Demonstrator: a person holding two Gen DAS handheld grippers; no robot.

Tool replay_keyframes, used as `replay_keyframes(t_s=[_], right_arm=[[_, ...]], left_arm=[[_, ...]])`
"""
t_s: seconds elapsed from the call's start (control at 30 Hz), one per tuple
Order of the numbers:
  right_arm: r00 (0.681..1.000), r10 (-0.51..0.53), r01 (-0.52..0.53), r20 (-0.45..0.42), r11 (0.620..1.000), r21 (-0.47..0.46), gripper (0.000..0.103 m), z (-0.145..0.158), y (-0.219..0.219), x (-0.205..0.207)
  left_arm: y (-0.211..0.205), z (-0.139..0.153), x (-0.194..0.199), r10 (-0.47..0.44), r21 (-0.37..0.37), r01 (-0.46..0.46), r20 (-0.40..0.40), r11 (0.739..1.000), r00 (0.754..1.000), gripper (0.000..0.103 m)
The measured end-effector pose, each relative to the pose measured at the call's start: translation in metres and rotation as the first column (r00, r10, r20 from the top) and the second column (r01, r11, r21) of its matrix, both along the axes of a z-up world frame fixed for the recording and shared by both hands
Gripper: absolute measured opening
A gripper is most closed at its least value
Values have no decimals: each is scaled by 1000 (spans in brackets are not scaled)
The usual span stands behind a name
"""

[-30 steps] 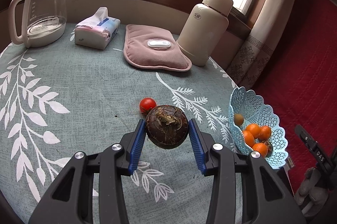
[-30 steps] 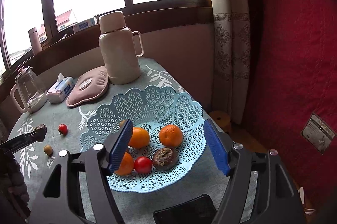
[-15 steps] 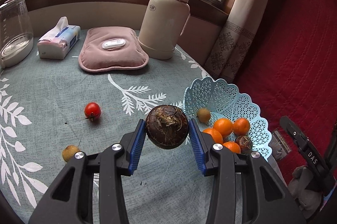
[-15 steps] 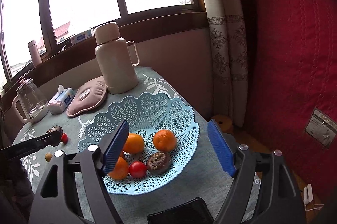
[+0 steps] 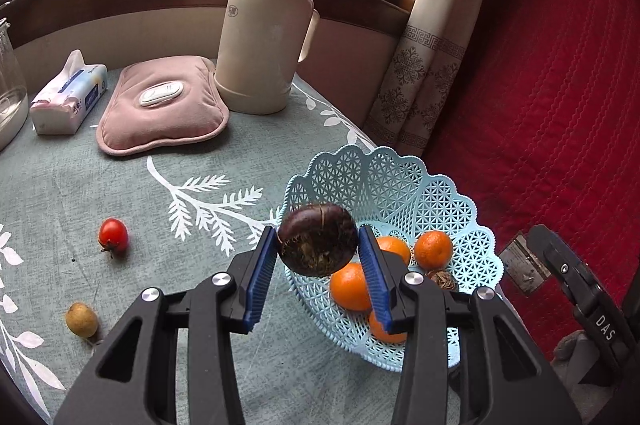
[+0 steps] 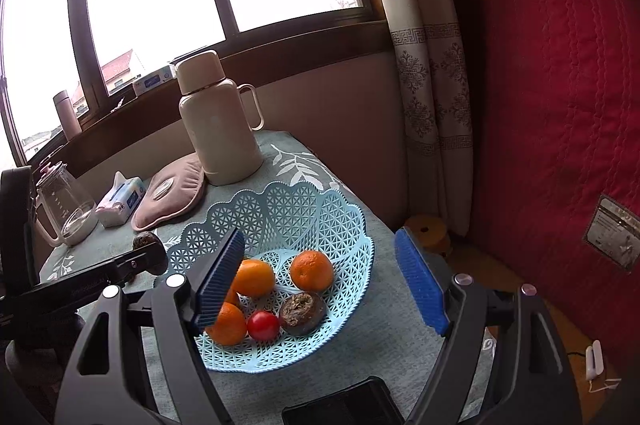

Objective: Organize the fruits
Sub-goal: 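Carry the dark brown fruit into the basket and open the left gripper, then move the left gripper back to the small yellow-brown fruit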

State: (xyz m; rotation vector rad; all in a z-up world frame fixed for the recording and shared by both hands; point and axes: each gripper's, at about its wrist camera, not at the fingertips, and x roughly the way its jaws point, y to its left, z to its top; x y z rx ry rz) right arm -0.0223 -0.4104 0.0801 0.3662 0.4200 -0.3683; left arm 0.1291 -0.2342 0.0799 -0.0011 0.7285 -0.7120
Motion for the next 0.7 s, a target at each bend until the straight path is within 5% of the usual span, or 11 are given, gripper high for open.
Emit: replay_keyframes(t_s=[0.13, 0.7], right_arm=[[1000, 1, -1, 0, 1000, 5, 79, 0, 0, -1], [1000, 4, -4, 10, 1000, 21, 83, 1, 1, -3]], left_arm=[[3, 2, 0, 16, -23, -16, 9, 1000, 1000, 62], [63, 2, 9, 190, -41, -191, -30, 981, 981, 77]])
